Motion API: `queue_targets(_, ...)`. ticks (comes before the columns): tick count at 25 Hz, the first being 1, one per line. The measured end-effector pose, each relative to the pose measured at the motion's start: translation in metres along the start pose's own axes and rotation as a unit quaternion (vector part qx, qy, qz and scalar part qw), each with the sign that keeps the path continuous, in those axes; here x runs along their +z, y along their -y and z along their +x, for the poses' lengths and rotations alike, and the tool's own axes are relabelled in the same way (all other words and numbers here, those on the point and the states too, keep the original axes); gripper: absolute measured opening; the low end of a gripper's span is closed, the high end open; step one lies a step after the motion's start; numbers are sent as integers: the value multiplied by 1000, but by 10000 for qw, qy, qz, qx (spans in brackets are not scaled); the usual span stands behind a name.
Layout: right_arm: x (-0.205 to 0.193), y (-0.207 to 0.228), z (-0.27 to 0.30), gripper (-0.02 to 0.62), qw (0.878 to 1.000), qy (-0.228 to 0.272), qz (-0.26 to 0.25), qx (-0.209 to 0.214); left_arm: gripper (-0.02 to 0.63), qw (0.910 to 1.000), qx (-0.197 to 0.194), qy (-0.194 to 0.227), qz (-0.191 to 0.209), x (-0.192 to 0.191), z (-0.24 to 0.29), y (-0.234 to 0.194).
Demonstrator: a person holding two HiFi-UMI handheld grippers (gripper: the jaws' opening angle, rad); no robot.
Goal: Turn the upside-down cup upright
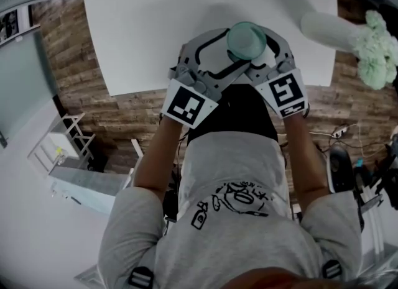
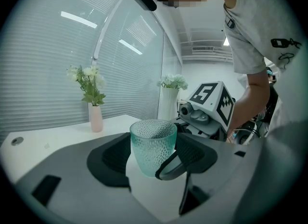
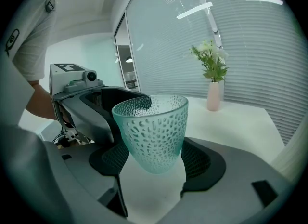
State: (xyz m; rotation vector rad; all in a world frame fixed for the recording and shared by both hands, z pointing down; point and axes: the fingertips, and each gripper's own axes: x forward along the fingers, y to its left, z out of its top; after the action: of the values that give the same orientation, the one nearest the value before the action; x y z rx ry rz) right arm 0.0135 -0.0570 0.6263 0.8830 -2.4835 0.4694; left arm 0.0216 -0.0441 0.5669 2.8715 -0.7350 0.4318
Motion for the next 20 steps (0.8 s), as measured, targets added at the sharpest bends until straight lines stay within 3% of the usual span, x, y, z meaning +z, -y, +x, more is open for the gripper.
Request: queue_targets(20, -34, 5, 13, 347, 9996, -275, 13, -9, 299, 9999, -15, -55, -124, -33, 12, 4)
